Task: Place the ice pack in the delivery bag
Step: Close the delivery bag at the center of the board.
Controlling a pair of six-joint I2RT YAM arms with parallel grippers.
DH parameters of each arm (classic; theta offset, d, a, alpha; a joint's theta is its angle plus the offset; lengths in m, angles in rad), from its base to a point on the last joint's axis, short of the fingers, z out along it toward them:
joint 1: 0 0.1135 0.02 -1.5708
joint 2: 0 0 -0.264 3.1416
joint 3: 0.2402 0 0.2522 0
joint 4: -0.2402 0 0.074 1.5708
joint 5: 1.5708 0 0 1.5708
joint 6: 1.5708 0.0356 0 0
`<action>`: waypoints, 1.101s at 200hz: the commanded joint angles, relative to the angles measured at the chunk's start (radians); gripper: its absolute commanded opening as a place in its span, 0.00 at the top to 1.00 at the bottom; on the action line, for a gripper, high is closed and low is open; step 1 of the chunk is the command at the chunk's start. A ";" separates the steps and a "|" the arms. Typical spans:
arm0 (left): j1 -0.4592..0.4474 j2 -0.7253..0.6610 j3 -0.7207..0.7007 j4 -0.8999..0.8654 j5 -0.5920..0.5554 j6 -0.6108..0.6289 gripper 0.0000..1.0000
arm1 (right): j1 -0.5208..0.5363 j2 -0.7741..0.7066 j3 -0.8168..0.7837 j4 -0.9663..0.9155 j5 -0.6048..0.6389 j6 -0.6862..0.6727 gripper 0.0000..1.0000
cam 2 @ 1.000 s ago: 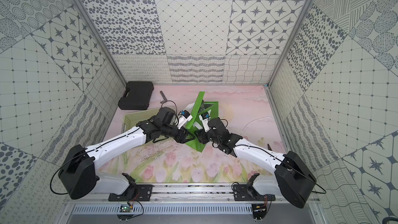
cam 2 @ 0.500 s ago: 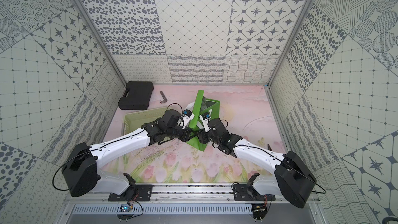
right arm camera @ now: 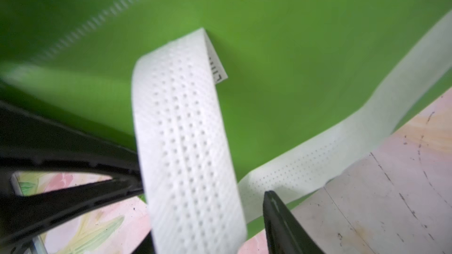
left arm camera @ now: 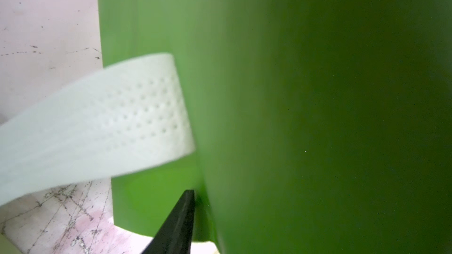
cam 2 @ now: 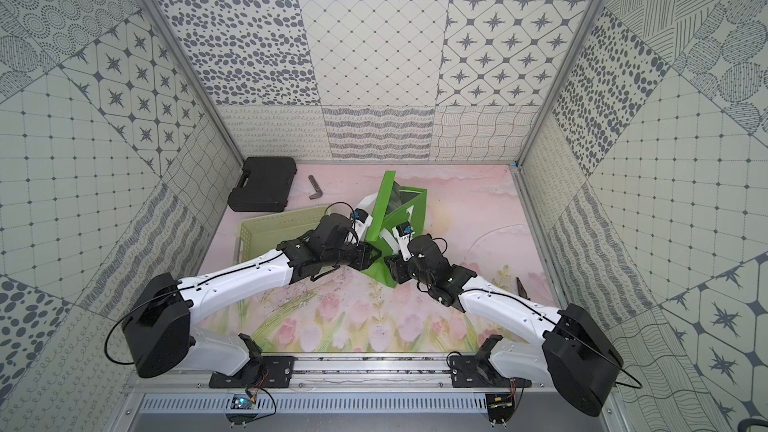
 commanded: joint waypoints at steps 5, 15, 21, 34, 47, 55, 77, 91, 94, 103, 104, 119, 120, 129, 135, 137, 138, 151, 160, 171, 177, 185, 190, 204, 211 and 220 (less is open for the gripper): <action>-0.035 -0.005 -0.026 0.109 -0.130 -0.068 0.53 | -0.003 0.031 -0.008 0.062 -0.025 0.017 0.48; -0.046 -0.005 -0.038 0.136 -0.150 -0.075 0.53 | -0.002 0.045 -0.003 0.075 -0.033 0.025 0.49; -0.053 -0.006 -0.047 0.154 -0.159 -0.085 0.53 | -0.002 0.054 0.002 0.080 -0.038 0.029 0.49; -0.062 -0.001 -0.058 0.185 -0.172 -0.099 0.53 | -0.001 0.068 0.014 0.082 -0.047 0.034 0.49; -0.074 0.012 -0.055 0.192 -0.193 -0.106 0.52 | 0.001 0.075 0.021 0.082 -0.054 0.036 0.49; -0.081 0.023 -0.050 0.198 -0.201 -0.105 0.52 | 0.000 0.076 0.023 0.084 -0.057 0.039 0.49; -0.102 0.048 -0.034 0.213 -0.234 -0.102 0.52 | 0.005 0.077 0.025 0.088 -0.065 0.043 0.49; -0.111 0.066 -0.027 0.222 -0.251 -0.100 0.54 | 0.007 0.076 0.028 0.086 -0.066 0.046 0.49; -0.112 0.068 -0.025 0.220 -0.257 -0.101 0.55 | 0.006 0.076 0.028 0.085 -0.066 0.047 0.49; -0.115 0.074 -0.019 0.211 -0.273 -0.099 0.59 | 0.006 0.073 0.031 0.079 -0.065 0.048 0.49; -0.115 0.074 -0.019 0.211 -0.274 -0.099 0.60 | 0.006 0.073 0.031 0.078 -0.065 0.048 0.49; -0.114 0.070 -0.018 0.201 -0.288 -0.088 0.74 | 0.006 0.060 0.033 0.061 -0.061 0.046 0.49; -0.115 0.070 -0.018 0.200 -0.290 -0.087 0.75 | 0.006 0.059 0.033 0.059 -0.060 0.046 0.49; -0.116 0.063 -0.020 0.194 -0.303 -0.084 0.82 | 0.006 0.048 0.034 0.045 -0.053 0.042 0.49; -0.118 0.059 -0.020 0.194 -0.309 -0.077 0.85 | 0.007 0.036 0.035 0.033 -0.048 0.037 0.49; -0.116 0.058 -0.021 0.192 -0.310 -0.075 0.86 | 0.007 0.032 0.035 0.028 -0.044 0.036 0.49; -0.117 0.056 -0.020 0.191 -0.312 -0.075 0.86 | 0.007 0.029 0.036 0.025 -0.043 0.034 0.49; -0.117 0.048 -0.015 0.174 -0.313 -0.053 0.90 | 0.005 -0.006 0.041 -0.012 -0.030 0.017 0.48; -0.116 0.039 -0.009 0.154 -0.311 -0.034 0.96 | 0.005 -0.038 0.046 -0.047 -0.022 -0.001 0.47; -0.115 0.026 -0.007 0.137 -0.299 0.001 1.00 | 0.001 -0.076 0.056 -0.098 -0.010 -0.022 0.45; -0.111 0.018 -0.005 0.119 -0.291 0.021 1.00 | -0.002 -0.099 0.061 -0.130 -0.008 -0.032 0.44; -0.103 0.006 -0.001 0.097 -0.273 0.040 1.00 | -0.011 -0.131 0.071 -0.172 -0.006 -0.047 0.43; -0.091 -0.002 0.001 0.087 -0.244 0.054 1.00 | -0.016 -0.152 0.077 -0.197 -0.006 -0.055 0.42; -0.051 -0.023 0.005 0.042 -0.153 0.079 1.00 | -0.034 -0.205 0.095 -0.268 -0.008 -0.083 0.40; -0.021 -0.034 0.003 0.027 -0.089 0.094 1.00 | -0.041 -0.229 0.111 -0.310 -0.005 -0.097 0.38; 0.017 -0.048 -0.002 0.008 -0.003 0.107 1.00 | -0.055 -0.257 0.130 -0.350 0.002 -0.111 0.37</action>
